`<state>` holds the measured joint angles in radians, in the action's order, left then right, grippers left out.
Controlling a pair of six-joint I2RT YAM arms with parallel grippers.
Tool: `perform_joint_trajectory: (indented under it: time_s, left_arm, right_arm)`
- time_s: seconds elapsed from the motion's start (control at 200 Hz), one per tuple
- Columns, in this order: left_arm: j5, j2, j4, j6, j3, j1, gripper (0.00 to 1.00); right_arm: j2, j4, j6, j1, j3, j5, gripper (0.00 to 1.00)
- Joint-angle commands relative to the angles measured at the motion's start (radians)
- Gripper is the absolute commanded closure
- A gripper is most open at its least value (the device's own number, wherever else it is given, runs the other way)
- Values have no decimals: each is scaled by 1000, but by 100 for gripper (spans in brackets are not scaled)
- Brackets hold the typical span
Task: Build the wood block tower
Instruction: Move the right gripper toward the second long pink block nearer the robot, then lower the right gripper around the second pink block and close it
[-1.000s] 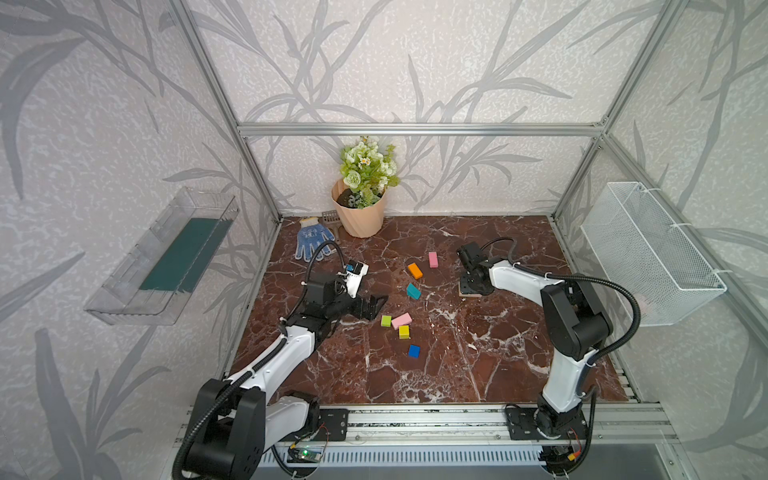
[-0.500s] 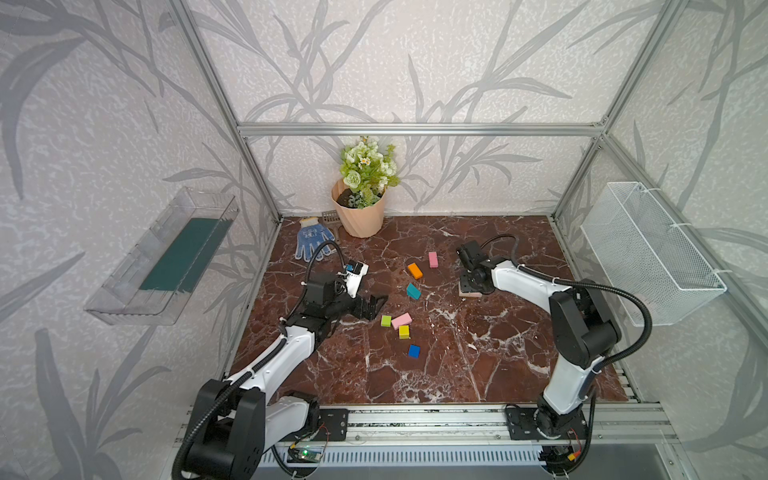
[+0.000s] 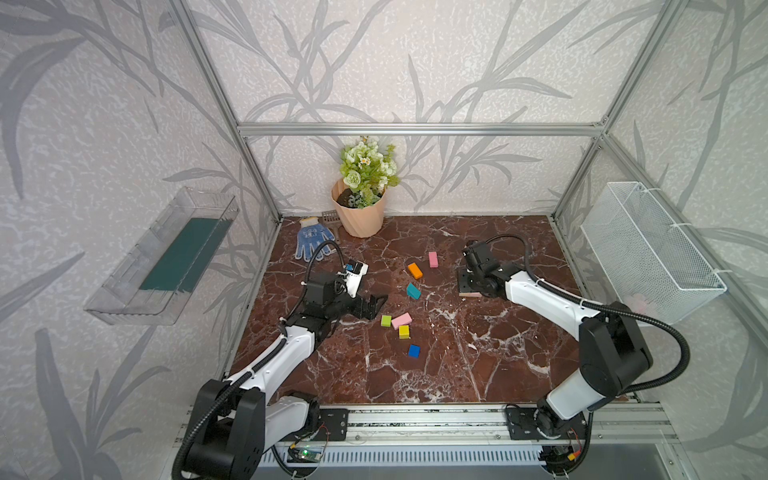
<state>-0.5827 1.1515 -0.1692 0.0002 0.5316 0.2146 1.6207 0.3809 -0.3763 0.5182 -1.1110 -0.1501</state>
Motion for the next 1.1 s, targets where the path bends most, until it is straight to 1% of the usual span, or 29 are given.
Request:
perform_joint_trajectory:
  time_s: [0.0, 0.1, 0.14, 0.195, 0.265, 0.375, 0.5, 0.615, 0.77, 0.905, 1.1]
  left_arm:
    - [9, -16, -16, 12, -13, 3, 1]
    - [18, -16, -17, 9, -13, 3, 1]
    - [21, -16, -18, 8, -15, 3, 1]
    - [26, -16, -19, 6, -15, 2, 1]
    - [28, -17, -19, 6, -14, 2, 1]
    - [28, -16, -19, 4, -15, 2, 1]
    - [29, -16, -19, 6, -13, 2, 1]
    - [29, -15, -18, 6, -12, 2, 1]
    - [30, -16, -18, 8, -13, 2, 1]
    - [30, -15, -17, 7, -13, 2, 1]
    - [29, -15, -16, 7, -13, 2, 1]
  right_arm:
    - [35, -61, 37, 35, -32, 101, 44]
    - [80, -39, 53, 79, -85, 105, 45]
    - [124, -39, 61, 104, -98, 108, 45]
    - [149, -51, 77, 144, -112, 130, 45]
    - [183, -67, 107, 189, -131, 181, 45]
    - [224, -93, 178, 263, -141, 197, 45]
    - [262, -99, 228, 310, -154, 229, 45]
    - [289, -94, 222, 336, -164, 246, 42]
    - [322, -74, 187, 353, -182, 222, 38]
    - [368, -42, 169, 378, -219, 181, 37]
    - [432, -6, 149, 409, -280, 158, 37]
